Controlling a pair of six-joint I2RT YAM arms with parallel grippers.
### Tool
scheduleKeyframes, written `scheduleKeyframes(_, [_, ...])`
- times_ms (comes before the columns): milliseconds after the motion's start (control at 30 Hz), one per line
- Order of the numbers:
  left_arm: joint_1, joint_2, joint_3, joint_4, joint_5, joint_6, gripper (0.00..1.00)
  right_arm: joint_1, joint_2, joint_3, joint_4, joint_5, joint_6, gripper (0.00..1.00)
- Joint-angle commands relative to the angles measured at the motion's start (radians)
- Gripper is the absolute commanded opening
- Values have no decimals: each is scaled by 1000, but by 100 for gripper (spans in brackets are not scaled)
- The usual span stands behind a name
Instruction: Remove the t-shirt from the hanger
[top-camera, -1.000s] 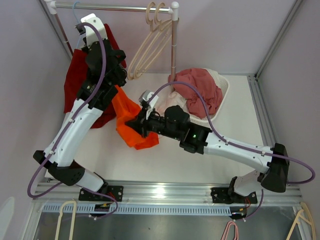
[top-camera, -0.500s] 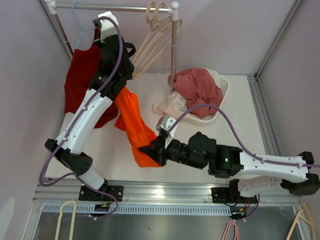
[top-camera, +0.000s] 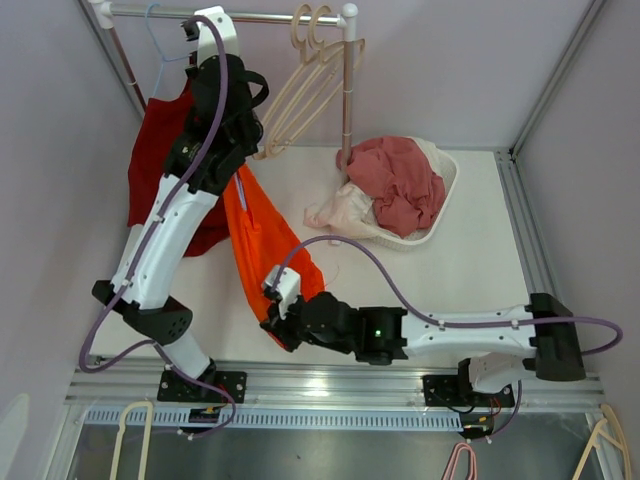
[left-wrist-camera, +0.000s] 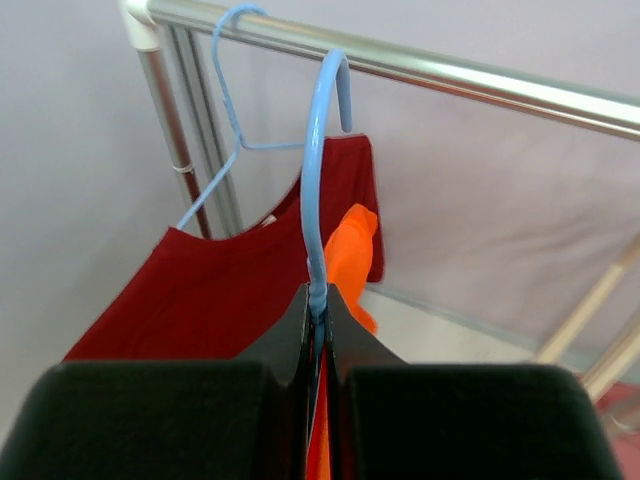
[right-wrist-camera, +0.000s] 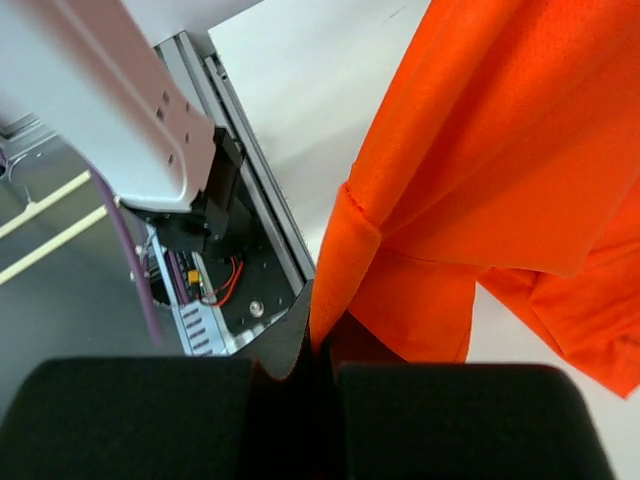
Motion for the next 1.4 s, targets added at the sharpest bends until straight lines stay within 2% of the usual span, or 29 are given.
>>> scheduleKeyframes(0, [1,-38,155,-122,104,-110,1,-8,83,67,-17,-125,31,0])
scheduleKeyframes(167, [-30,-199,59,-316,271,-313,1,-151,110,115,-28,-144,28,0])
scheduleKeyframes(333, [-30,-374,-36,-544,562,-415,1,-287,82,143,-77,-116,39,0])
scheduleKeyframes(433, [-30,-442,-93,-653,689,-429,1,-353,65,166,-91,-110,22,0])
scheduleKeyframes(567, [-29,-577,-197,-796,751,-419,1,-398,86,215,-143,-73,18,0])
scheduleKeyframes(633, [-29,-620,-214,-847,783,-401,1,-435,113,247,-194,-61,27,0])
scheduleKeyframes(733, [-35,-666,-185,-959,908,-360,1,-479,149,252,-206,-88,42,0])
scheduleKeyframes(833, [-36,-736,-231,-959,908,-375,1,-473,160,238,-166,-180,30,0])
scheduleKeyframes(900, [-38,-770,-255,-944,874,-387,1,-464,174,232,-149,-251,33,13])
scheduleKeyframes(933, [-36,-782,-261,-924,879,-387,1,-458,177,220,-143,-307,38,27])
scheduleKeyframes(1033, [-38,-804,-304,-867,911,-386,1,-452,159,171,-88,-340,50,21])
scheduleKeyframes(1167, [-38,-838,-358,-789,899,-381,1,-467,145,95,-77,-401,31,21])
scheduleKeyframes(1367, [-38,-933,-404,-688,647,-412,1,-482,215,60,-79,-348,76,27])
